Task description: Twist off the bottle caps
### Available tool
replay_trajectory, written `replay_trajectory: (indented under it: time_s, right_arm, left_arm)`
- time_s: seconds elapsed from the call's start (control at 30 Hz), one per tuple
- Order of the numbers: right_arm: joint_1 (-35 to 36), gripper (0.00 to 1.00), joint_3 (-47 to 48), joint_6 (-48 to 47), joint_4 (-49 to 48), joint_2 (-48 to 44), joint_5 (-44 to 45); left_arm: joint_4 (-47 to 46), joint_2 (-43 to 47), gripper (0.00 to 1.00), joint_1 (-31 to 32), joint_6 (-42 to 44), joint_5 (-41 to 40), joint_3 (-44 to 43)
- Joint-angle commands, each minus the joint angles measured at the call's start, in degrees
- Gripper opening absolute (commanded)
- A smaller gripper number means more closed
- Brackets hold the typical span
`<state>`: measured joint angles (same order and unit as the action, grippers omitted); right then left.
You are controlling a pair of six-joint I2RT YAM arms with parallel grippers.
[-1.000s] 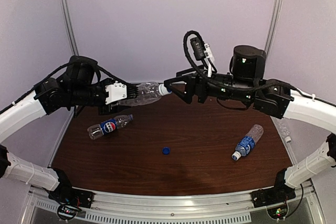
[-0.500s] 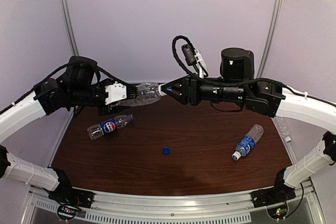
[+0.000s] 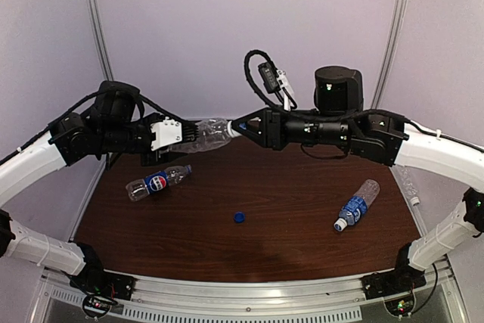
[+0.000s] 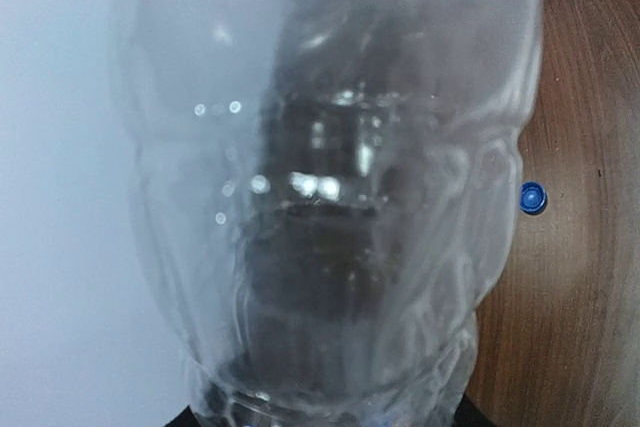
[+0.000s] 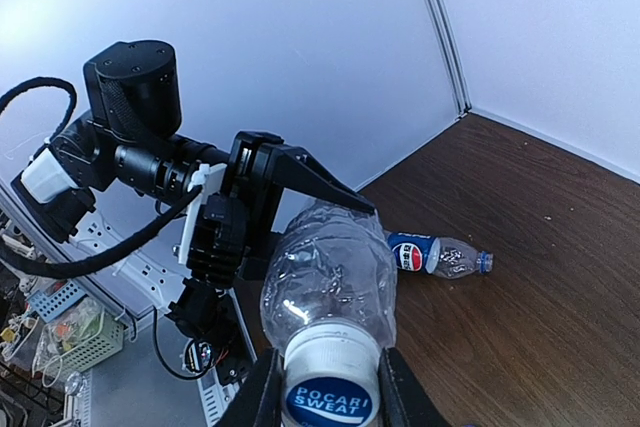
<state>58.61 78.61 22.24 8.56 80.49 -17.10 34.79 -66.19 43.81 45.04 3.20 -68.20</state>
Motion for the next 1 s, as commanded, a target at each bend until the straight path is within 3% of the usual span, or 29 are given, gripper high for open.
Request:
replay_trajectory:
  time_s: [0.0, 0.07, 0.17, 0.3, 0.6, 0.77, 0.8, 0.87, 0.9, 0.97]
  right_arm:
    - [-0.27, 0.07, 1.87, -1.16, 2.36, 0.53, -0.13]
    - [-0.25, 0.0, 2.72, -3.46, 4.05, 0.58, 0.34]
    - [-0.25, 0.0, 2.77, -12.96, 5.78, -0.17, -0.94]
    - [-0.24, 0.0, 0.18, -36.0, 5.94, -2.4, -6.64]
    - [1.13, 0.0, 2.32, -80.41, 16.04, -2.11, -4.13]
    - [2.12, 0.0, 0.99, -87.89, 15.37, -2.97, 1.49]
    - [2.23, 0.04, 0.85, -87.9, 14.82, -3.09, 1.87]
    - [2.42, 0.57, -0.82, -86.32, 11.68, -3.92, 2.51]
    - [2.47, 0.93, -1.77, -83.75, 8.92, -4.43, 2.84]
    - [2.48, 0.99, -3.36, -74.65, 2.29, -5.65, 4.51]
  left_arm:
    - [-1.92, 0.67, 0.31, -0.13, -0.55, 0.4, 0.33]
    - [-1.93, 0.67, 0.31, -0.16, -0.65, 0.4, 0.27]
    - [-1.96, 0.71, 0.31, -0.18, -0.56, 0.49, 0.31]
    - [-1.87, 0.72, 0.31, -0.13, -0.59, 0.82, 0.59]
    - [-1.84, 0.7, 0.31, -0.13, -0.52, 0.84, 0.66]
    - [-1.83, 0.83, 0.31, -0.13, -0.52, 0.84, 0.88]
    - [-1.89, 0.83, 0.31, -0.13, -0.56, 0.77, 0.88]
    - [-1.86, 0.81, 0.3, -0.13, -0.56, 0.75, 0.88]
    - [-1.83, 0.85, 0.31, -0.13, -0.56, 0.75, 0.88]
    - [-1.84, 0.88, 0.31, -0.13, -0.53, 0.68, 0.9]
